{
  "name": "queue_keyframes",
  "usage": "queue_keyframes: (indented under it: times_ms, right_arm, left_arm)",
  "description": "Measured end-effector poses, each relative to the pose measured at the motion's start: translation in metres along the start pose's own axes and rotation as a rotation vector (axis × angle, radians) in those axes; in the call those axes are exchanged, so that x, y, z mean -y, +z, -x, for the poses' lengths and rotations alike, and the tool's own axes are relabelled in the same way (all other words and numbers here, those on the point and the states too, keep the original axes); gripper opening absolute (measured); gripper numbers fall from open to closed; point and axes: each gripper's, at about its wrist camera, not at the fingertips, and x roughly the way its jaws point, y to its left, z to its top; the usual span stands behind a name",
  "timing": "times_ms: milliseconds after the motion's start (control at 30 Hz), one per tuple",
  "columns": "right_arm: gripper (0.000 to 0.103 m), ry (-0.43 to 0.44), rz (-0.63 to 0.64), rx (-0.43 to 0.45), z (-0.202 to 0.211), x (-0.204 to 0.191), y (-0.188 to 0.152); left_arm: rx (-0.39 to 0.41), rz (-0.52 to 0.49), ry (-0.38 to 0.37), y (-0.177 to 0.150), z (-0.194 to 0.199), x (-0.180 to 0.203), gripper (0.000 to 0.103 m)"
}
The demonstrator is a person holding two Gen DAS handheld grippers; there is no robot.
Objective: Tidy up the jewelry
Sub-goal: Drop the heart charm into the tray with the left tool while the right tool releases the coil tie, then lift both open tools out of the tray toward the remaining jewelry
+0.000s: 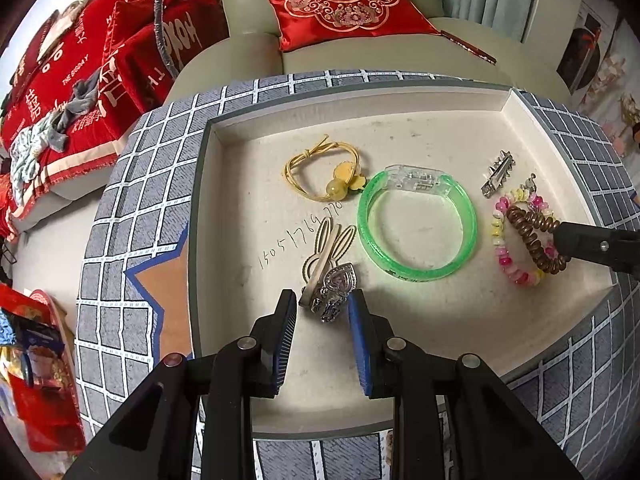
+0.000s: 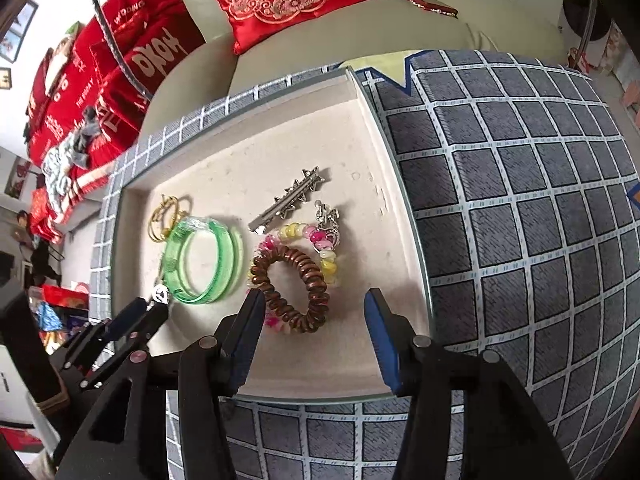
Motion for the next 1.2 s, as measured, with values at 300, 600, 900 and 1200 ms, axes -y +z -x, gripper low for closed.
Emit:
queue_keyframes:
  times_ms: [300, 600, 900, 1200]
  right_arm:
    - [0.067, 0.069, -0.020, 0.039, 0.024, -0.003, -0.008]
    - [0.069, 0.063, -0.022, 0.047, 0.030, -0.002, -0.013]
    - [0.078, 0.069, -0.024, 0.066, 0.041, -0.005, -0.018]
    - [0.089, 0.100, -0.040, 0.168, 0.068, -0.011, -0.030]
  left_arm:
    - [0.034, -0.012, 0.001, 0.003, 0.012, 0.003, 0.042]
    - [0.085, -0.006, 0.005, 0.004, 0.026, 0.000, 0.092]
    - [0.076, 0.005, 0.023, 0.000, 0.031, -0.001, 0.103]
    - [0.081, -0.014, -0.008, -0.010, 0.045, -0.004, 0.103]
